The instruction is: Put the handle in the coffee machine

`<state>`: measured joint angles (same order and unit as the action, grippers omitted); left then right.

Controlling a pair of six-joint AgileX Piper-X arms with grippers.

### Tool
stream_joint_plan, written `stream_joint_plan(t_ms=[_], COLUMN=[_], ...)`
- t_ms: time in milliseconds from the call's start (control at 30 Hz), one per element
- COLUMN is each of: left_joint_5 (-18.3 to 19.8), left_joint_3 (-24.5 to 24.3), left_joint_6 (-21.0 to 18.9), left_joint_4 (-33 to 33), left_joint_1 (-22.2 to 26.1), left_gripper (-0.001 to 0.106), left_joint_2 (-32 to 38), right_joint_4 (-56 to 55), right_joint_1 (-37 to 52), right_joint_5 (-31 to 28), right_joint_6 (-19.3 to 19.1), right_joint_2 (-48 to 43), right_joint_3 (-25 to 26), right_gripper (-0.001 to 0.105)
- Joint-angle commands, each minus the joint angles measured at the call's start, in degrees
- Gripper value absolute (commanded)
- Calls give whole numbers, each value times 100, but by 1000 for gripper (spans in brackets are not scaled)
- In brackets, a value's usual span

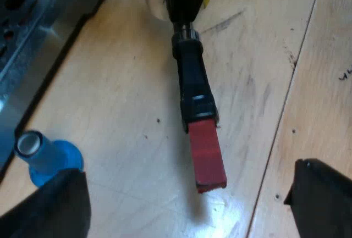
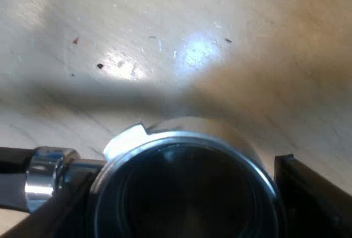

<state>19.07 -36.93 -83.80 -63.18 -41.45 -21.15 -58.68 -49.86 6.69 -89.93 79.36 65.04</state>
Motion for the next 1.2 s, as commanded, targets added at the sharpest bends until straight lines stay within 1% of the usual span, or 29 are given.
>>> stream_joint_plan(t_ms=[33,133,300,400,467,600,733,800,867,967,1067,1200], left_joint_5=[45,45,45,78,202,392,415,487,517,520,520,520], left_joint_3=[-27,-27,-27,-27,-27,-27,9,83,222,398,569,692], left_joint_6=[34,55,66,219,331,330,340,373,442,443,543,572], left_joint_4=[313,500,572,601,650,735,736,736,736,794,876,1011], left_joint_1=[-34,-34,-34,-34,-34,-34,-34,-34,-34,-34,-34,-34], left_gripper=[78,84,84,84,84,82,81,81,81,81,81,81], left_joint_2=[-20,-72,-377,-615,-784,-903,-908,-908,-908,-908,-908,-908], right_joint_4=[-79,-128,-173,-173,-173,-160,-160,-160,-160,-160,-160,-160], right_joint_1=[33,33,33,33,33,33,33,33,33,33,33,33], right_joint_5=[129,129,129,129,129,129,129,129,129,129,140,271], right_joint_6=[21,124,152,168,193,231,284,332,496,560,640,686], right_joint_2=[-169,-185,-185,-185,-185,-185,-185,-185,-185,-185,-185,-185], right_joint_3=[26,26,26,26,26,26,26,26,26,26,26,26], right_gripper=[0,0,0,0,0,0,0,0,0,0,0,0])
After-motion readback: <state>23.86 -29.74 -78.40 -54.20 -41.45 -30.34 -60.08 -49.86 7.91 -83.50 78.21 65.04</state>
